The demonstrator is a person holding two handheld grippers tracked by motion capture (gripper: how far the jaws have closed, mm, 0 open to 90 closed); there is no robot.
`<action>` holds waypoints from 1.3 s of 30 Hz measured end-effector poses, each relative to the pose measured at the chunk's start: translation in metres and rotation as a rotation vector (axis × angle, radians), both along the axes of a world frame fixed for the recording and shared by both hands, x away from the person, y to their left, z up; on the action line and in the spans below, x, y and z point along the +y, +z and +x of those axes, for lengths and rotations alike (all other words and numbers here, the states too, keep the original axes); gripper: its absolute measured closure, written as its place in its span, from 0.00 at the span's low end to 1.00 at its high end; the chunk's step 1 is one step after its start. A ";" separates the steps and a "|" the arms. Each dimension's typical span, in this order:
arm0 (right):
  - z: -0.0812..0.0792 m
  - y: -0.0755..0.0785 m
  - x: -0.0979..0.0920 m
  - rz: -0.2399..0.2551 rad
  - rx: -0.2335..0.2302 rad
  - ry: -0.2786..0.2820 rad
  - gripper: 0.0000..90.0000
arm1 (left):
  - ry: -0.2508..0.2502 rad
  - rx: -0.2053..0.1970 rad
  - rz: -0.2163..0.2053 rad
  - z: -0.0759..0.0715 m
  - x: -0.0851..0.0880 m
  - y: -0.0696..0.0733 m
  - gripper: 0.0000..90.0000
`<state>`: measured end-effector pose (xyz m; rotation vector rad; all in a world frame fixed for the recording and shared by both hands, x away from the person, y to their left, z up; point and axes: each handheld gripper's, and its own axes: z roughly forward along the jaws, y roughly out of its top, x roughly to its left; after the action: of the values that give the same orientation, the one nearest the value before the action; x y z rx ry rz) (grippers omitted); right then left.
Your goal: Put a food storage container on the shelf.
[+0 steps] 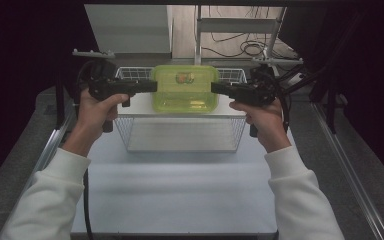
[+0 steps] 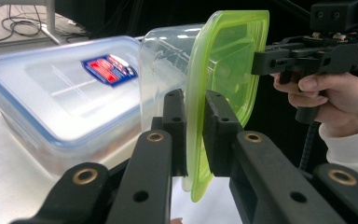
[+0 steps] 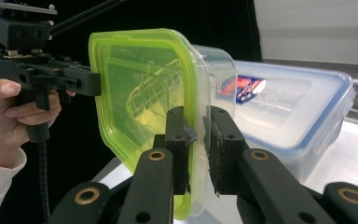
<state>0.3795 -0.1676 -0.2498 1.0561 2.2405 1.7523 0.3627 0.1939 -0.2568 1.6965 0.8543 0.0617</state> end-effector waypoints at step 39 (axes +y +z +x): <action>0.098 -0.007 0.008 0.082 0.152 -0.042 0.86 | 0.096 0.134 -0.025 0.085 -0.001 -0.005 0.84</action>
<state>0.4779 -0.1600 -0.2563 1.2839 2.2299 1.8184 0.4473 0.1931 -0.2616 1.6494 1.0324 0.0028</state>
